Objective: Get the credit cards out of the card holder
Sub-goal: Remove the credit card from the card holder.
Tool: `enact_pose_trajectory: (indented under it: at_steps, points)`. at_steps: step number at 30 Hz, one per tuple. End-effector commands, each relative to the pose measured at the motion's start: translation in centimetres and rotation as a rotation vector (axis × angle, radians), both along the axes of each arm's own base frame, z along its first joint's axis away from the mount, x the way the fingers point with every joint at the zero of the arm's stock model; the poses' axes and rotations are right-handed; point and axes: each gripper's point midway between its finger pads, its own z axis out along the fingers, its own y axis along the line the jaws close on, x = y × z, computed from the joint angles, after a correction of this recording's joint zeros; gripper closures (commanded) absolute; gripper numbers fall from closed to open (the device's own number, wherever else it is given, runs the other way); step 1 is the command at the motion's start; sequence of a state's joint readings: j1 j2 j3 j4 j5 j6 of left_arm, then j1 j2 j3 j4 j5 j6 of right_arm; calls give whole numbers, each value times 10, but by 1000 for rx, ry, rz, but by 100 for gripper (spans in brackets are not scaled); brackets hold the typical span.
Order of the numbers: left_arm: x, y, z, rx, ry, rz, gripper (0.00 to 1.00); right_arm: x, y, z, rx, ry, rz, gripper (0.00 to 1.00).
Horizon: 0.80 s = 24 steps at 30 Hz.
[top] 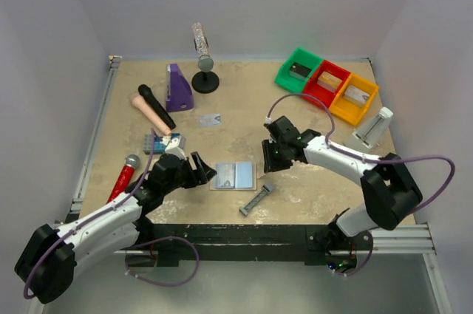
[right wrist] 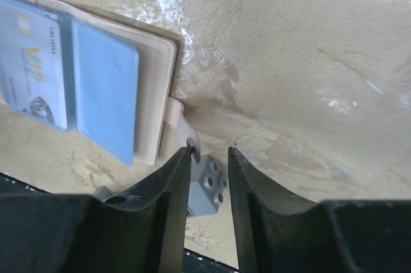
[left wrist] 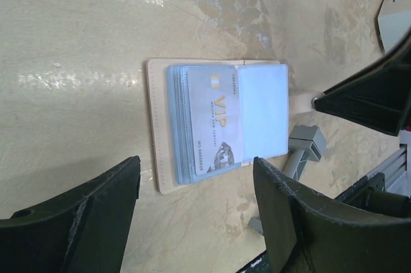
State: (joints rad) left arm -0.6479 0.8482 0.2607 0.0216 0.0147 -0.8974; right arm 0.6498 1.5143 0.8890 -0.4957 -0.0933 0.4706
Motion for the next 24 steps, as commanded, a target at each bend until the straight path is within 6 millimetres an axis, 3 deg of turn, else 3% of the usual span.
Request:
enact_pose_trajectory:
  at_steps: [1,3,6,8,10,12,18,24]
  points:
    - [11,11,12,22,-41,66,25,19,1,60,2,-211,-26,67]
    - [12,6,14,14,-37,54,26,18,14,78,56,-287,1,66]
    - [18,-11,28,-56,-100,-11,31,-2,64,98,355,-308,160,60]
    - [19,-26,37,-109,-155,-80,49,-11,92,109,543,-280,224,57]
    - [20,-37,48,-138,-186,-135,63,-13,104,117,597,-174,222,57]
    - [21,-46,53,-163,-185,-169,74,-16,114,102,610,-62,248,61]
    - [34,-47,39,-139,-144,-114,94,-9,127,73,680,-3,180,58]
    - [39,-47,18,-109,-86,-86,100,-11,128,43,669,64,139,58]
